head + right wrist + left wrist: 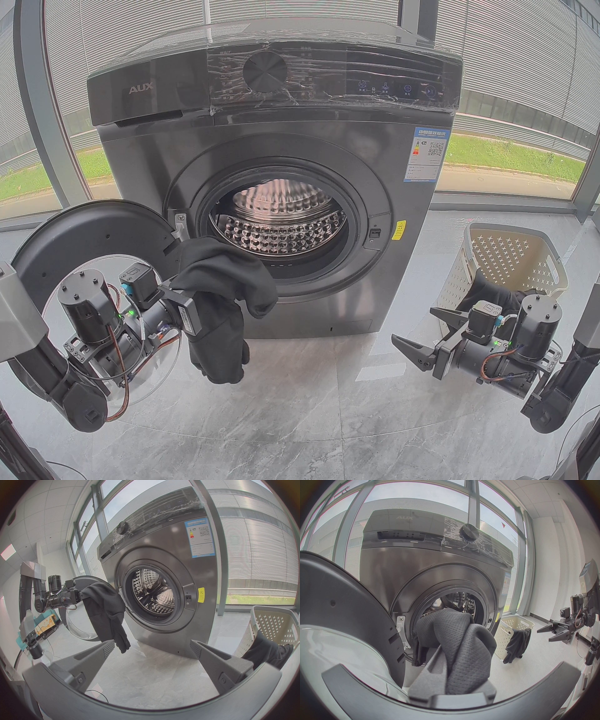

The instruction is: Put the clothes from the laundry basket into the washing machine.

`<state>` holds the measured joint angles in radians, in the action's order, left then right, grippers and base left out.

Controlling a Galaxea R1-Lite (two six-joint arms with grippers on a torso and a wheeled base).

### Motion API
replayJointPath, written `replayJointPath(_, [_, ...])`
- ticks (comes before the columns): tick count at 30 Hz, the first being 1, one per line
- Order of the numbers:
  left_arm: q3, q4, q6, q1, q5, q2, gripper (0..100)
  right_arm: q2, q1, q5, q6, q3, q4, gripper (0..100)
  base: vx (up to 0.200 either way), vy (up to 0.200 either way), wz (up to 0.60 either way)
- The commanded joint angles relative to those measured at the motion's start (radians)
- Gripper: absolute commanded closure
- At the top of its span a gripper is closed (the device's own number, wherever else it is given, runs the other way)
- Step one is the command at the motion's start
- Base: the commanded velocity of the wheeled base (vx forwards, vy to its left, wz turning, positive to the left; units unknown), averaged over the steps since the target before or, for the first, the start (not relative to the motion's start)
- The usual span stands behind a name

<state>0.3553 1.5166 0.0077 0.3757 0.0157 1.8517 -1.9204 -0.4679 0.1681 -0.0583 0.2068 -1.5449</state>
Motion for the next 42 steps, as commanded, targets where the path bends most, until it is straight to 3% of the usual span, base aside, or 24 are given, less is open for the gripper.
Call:
replayJointPath(1, [-0.01, 0.001, 0.005, 0.002, -0.003, 0.007, 100, 0.003, 0.009, 0.001, 0.0, -0.004, 0.0, 0, 0.0, 0.0, 0.0])
replayJointPath(6, [-0.001, -0.003, 0.002, 0.0, -0.002, 0.009, 100, 0.008, 0.009, -0.001, 0.0, -0.006, 0.0, 0, 0.0, 0.0, 0.0])
replayJointPath(14, [0.025, 0.001, 0.006, 0.0, -0.008, 0.067, 100, 0.004, 0.0, -0.002, -0.003, -0.007, 0.0, 0, 0.2, 0.0, 0.0])
replayJointPath(42, [0.014, 0.001, 0.006, 0.009, -0.007, 0.073, 100, 0.0, -0.005, -0.002, -0.012, -0.017, 0.0, 0, 0.014, 0.0, 0.0])
